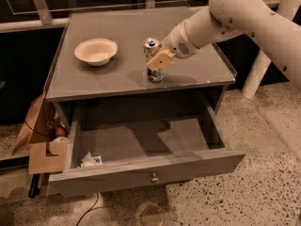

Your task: Place redbull can into top drawer

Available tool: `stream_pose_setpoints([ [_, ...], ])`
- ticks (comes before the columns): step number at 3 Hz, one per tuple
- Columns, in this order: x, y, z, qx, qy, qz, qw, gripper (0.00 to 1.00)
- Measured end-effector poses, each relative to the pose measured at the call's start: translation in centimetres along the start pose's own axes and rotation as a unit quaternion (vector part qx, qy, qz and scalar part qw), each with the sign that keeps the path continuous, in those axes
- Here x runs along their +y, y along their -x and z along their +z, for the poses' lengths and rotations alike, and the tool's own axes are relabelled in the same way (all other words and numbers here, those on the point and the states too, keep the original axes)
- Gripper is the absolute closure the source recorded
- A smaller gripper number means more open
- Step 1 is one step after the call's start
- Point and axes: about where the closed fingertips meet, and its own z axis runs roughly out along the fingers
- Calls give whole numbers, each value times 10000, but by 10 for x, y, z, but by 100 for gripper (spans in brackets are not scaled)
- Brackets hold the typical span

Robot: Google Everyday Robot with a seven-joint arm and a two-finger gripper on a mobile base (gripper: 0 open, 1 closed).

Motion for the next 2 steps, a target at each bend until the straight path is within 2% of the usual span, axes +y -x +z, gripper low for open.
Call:
stream_pose_setpoints([
  [1, 13, 6, -9, 21, 94, -27, 10000, 100],
  [2, 31, 8, -26, 25, 81, 19, 10000, 100],
])
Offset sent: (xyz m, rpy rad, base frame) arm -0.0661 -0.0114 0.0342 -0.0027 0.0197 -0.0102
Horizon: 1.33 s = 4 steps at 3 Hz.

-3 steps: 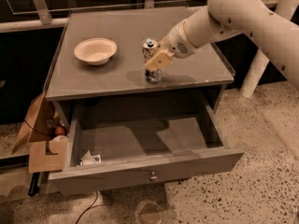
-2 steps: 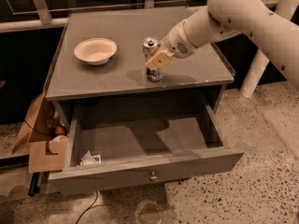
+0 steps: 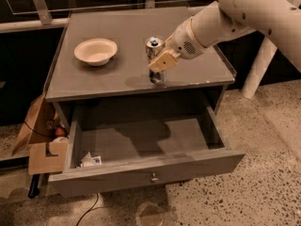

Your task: Place redbull can into top drawer

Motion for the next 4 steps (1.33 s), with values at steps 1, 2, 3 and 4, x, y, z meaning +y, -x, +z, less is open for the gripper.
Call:
stream_pose_setpoints([
  [1, 23, -2, -18, -13, -66, 82, 9999, 100],
  [2, 44, -11, -23, -59, -149, 167, 9997, 100],
  [3, 57, -31, -11, -82, -208, 188, 9996, 100],
  [4, 63, -62, 12, -73, -192, 220, 9995, 100],
])
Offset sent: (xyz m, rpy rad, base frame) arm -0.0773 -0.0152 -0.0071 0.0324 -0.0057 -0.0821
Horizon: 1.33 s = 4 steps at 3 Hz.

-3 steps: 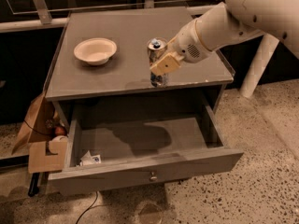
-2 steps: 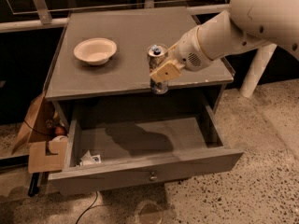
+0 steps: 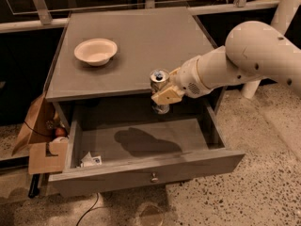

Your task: Place redbull can into top drawer

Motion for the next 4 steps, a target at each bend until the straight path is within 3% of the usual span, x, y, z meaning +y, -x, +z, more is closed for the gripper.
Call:
stream_pose_setpoints([
  [1, 0, 0, 0, 4, 2, -7, 10000, 100],
  [4, 3, -86, 45, -78, 30, -308, 9995, 100],
])
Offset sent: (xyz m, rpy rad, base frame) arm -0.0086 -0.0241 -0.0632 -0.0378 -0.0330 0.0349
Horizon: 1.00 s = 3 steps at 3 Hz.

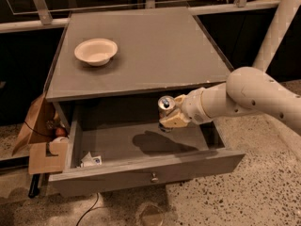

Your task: Place redbull can into top drawer

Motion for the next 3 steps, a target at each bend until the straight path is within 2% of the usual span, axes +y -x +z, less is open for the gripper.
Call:
stream_pose_setpoints([
  [2, 2, -58, 40, -215, 213, 223, 9993, 100],
  [3, 6, -75, 56, -270, 347, 337, 9985, 100],
])
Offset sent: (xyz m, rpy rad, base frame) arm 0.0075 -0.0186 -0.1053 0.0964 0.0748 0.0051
